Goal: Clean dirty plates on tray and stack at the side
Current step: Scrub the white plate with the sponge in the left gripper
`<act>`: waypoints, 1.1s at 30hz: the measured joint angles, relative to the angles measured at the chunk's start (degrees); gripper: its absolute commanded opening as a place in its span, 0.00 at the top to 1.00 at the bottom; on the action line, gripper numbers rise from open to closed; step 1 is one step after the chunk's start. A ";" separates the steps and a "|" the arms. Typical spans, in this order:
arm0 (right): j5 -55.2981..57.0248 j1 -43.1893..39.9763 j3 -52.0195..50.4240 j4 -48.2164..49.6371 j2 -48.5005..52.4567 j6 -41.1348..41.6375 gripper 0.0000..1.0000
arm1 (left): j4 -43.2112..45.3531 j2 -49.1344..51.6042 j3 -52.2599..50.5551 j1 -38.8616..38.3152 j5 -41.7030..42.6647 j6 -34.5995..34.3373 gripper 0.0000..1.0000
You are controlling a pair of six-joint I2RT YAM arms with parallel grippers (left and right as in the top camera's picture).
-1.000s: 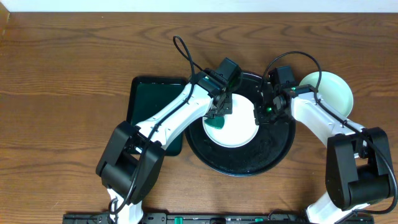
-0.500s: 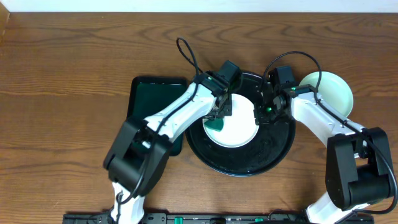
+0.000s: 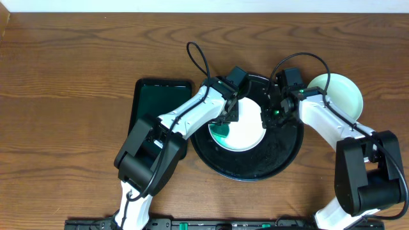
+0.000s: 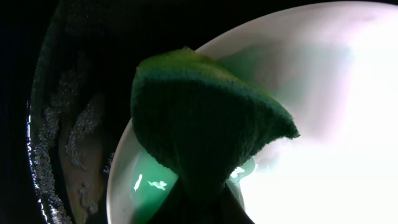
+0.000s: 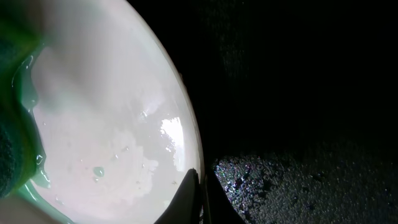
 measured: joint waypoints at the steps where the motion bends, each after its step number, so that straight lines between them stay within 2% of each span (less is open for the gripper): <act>1: 0.02 0.00 0.00 0.04 -0.02 -0.11 0.99 | 0.00 0.00 -0.02 0.00 -0.02 0.00 0.93; 15: 0.15 0.00 -1.40 2.32 -0.33 -0.83 0.99 | 7.26 -2.08 -5.57 0.13 1.64 0.81 0.93; 33: 0.15 0.00 -1.42 2.34 -0.35 -0.83 0.99 | 8.09 -2.23 -6.08 1.92 7.08 1.79 0.93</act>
